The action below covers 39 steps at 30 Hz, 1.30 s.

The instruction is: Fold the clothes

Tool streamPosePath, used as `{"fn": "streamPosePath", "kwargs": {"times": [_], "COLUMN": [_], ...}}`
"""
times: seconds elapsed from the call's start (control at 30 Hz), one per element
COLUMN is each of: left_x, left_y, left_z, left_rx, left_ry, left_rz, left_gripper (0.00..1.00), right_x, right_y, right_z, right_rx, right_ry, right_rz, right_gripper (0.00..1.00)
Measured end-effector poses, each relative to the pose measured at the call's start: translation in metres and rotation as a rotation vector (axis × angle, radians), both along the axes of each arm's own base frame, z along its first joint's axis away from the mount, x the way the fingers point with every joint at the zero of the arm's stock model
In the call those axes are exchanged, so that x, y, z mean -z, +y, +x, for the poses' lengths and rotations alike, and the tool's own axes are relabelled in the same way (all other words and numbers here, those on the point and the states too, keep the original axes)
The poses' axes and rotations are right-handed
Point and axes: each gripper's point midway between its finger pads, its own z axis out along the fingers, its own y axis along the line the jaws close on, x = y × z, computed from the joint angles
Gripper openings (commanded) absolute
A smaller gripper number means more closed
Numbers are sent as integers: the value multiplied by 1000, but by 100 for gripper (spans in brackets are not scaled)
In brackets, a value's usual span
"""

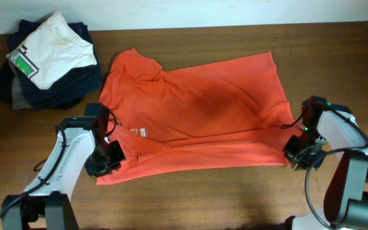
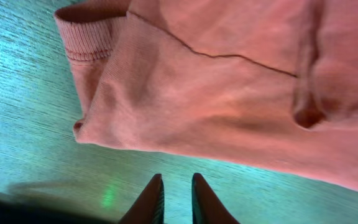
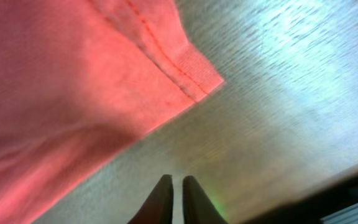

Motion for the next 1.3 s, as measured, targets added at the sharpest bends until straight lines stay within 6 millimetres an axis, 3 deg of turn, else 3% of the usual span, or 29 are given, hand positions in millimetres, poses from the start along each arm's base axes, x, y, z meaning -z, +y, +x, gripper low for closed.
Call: {"fn": "streamPosePath", "kwargs": {"times": [0.03,0.07,0.1,0.2,0.33,0.5,0.63,0.77,0.87,0.97,1.1,1.3], "left_x": [-1,-1,0,-1,-2,24,28,44,45,46,46,36], "left_y": [-4,-7,-14,-46,-60,-67,-72,-69,-68,-65,-64,-66], "left_z": [1,4,15,34,47,49,53,48,48,48,50,63], "left_rx": [0,4,26,106,20,-53,-54,-62,-66,-61,-63,-61], "left_ry": [-7,-20,-66,-155,-199,-123,-125,-71,-67,-70,-78,-108], "left_rz": [-21,-36,-62,-138,-167,-189,-216,-194,-187,-173,-166,-170], "left_gripper": [46,65,72,72,69,65,62,49,36,10,1,1], "right_x": [-7,-12,-13,-13,-13,-13,-13,-13,-13,-13,-13,-13], "right_y": [-2,-4,-5,-2,-2,-2,-2,-2,-2,-2,-2,-2], "right_z": [5,14,18,20,20,20,20,20,20,20,20,20], "right_rx": [-4,-8,-13,-14,-27,-34,-38,-38,-40,-41,-41,-41], "right_ry": [-15,-42,-56,-66,-67,-67,-67,-67,-67,-67,-67,-67], "right_rz": [-5,-13,-16,2,10,12,13,13,13,14,14,14], "right_gripper": [99,99,99,99,99,99,99,99,99,99,99,99]}}
